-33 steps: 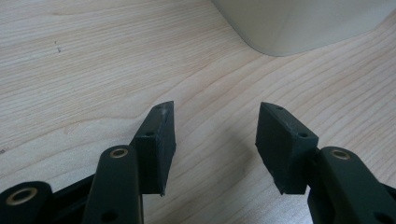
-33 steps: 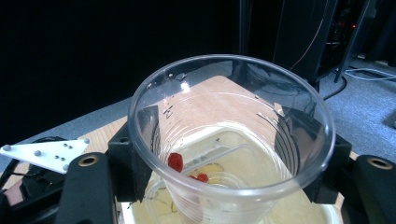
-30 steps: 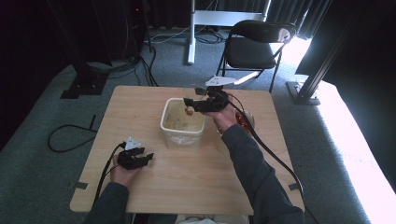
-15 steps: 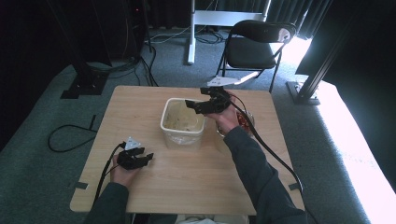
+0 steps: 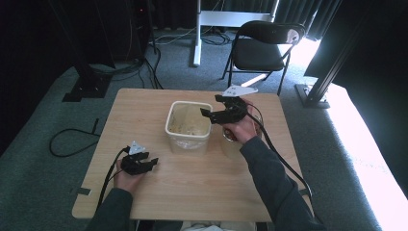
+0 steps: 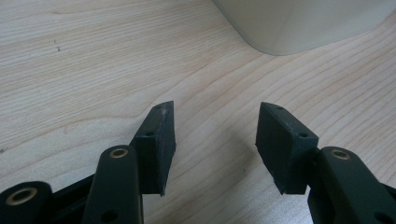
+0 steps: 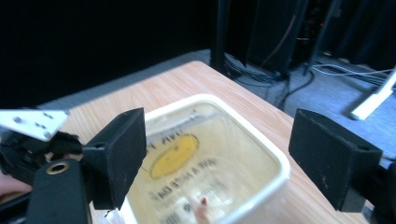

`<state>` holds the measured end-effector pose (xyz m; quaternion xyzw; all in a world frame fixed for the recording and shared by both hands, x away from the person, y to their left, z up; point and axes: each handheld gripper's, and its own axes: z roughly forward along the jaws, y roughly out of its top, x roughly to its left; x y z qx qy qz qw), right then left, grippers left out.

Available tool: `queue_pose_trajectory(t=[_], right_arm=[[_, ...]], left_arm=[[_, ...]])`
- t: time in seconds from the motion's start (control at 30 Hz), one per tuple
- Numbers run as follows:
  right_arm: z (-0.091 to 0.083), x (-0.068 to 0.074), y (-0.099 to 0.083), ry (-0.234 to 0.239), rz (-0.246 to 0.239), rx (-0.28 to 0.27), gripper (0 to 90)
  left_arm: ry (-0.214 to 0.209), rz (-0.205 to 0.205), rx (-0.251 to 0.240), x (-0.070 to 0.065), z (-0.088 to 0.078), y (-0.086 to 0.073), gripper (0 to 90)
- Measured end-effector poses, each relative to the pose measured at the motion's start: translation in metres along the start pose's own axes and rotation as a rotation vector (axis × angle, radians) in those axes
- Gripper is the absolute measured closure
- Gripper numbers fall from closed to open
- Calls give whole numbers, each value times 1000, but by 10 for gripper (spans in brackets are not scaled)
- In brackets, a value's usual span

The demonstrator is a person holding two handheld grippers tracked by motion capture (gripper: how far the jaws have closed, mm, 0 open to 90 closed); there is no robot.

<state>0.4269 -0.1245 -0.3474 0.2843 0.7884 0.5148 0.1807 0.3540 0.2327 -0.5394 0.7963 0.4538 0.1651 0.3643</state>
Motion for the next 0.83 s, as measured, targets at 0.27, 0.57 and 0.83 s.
queue_pose_trajectory(t=[0.27, 0.57, 0.83], right_arm=[[-14, 8, -13, 11, -37, -14, 265], [-28, 20, -37, 21, -68, 2, 283], [-37, 40, -77, 37, -106, 67, 275]], left_arm=[[0, 2, 1, 0, 0, 0, 482], [0, 2, 1, 0, 0, 0, 481], [-1, 3, 3, 1, 0, 1, 481]])
